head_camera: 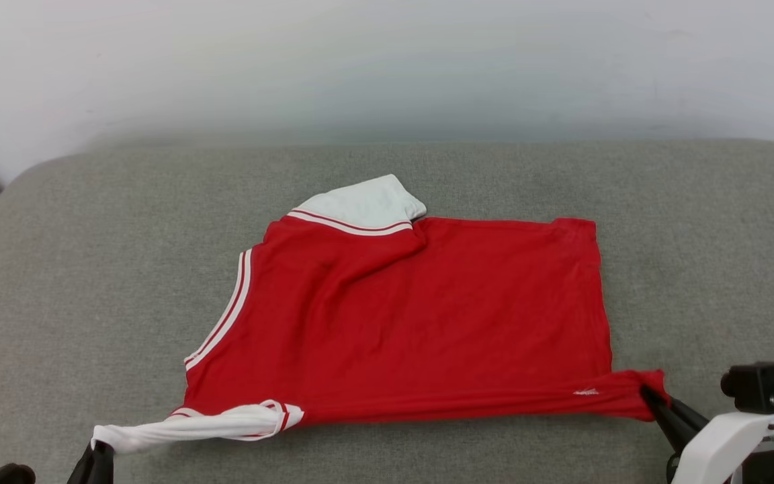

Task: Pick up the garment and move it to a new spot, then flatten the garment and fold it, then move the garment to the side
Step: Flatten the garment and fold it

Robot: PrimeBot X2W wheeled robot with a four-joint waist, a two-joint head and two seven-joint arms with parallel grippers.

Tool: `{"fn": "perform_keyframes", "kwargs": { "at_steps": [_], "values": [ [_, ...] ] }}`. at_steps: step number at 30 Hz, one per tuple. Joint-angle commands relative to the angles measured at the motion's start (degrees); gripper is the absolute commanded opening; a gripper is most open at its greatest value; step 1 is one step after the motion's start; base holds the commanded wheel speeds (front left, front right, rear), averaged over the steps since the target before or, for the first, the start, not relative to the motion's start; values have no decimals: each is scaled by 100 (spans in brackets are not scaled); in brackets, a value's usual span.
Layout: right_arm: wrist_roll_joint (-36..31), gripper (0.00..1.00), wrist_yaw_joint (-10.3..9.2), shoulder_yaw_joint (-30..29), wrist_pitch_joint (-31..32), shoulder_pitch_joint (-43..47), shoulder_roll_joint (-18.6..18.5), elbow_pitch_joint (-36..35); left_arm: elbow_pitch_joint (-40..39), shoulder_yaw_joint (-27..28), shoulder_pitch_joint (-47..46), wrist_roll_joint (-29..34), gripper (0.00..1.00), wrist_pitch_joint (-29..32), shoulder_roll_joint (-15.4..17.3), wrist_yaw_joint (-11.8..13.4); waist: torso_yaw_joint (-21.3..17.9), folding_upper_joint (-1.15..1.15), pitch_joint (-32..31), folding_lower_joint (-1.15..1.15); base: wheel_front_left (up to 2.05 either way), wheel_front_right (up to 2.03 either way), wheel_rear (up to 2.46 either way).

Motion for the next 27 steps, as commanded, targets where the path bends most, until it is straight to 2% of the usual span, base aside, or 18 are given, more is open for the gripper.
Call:
{"fn": "perform_keyframes", "kwargs": {
  "at_steps": [1,4,9,16,24,25,26,27],
  "values": [
    [-115,0,-14,-103,166,-22,36,-195,-117,52,-21,12,0,33,50,74,-58,0,72,2,0,0,0],
    [-272,0,-13,-138,412,-336,157,-439,-262,-15,-398,59,0,96,108,33,-75,0,264,2,0,0,0],
    [-413,0,-11,-126,636,-909,206,-383,-20,-332,-1332,120,0,294,119,-184,-33,0,692,2,0,0,0],
    [-480,0,-10,-17,731,-1647,225,128,849,-745,-2630,172,0,389,-36,-562,-5,0,1326,2,0,0,0],
    [-393,0,-10,371,629,-2123,238,887,2025,-1099,-3416,120,0,561,-184,-964,-58,0,1729,2,0,0,0],
    [-338,5,-10,433,589,-2150,254,987,2143,-1125,-3483,98,0,591,-195,-1022,-72,0,1745,2,0,0,0],
    [-338,5,-10,433,589,-2150,254,987,2143,-1125,-3483,98,0,591,-195,-1022,-72,0,1745,2,0,0,0],
    [-332,27,-10,502,534,-2177,245,1063,2247,-1162,-3543,80,0,627,-205,-1066,-84,0,1754,2,0,0,0]
  ]
}}
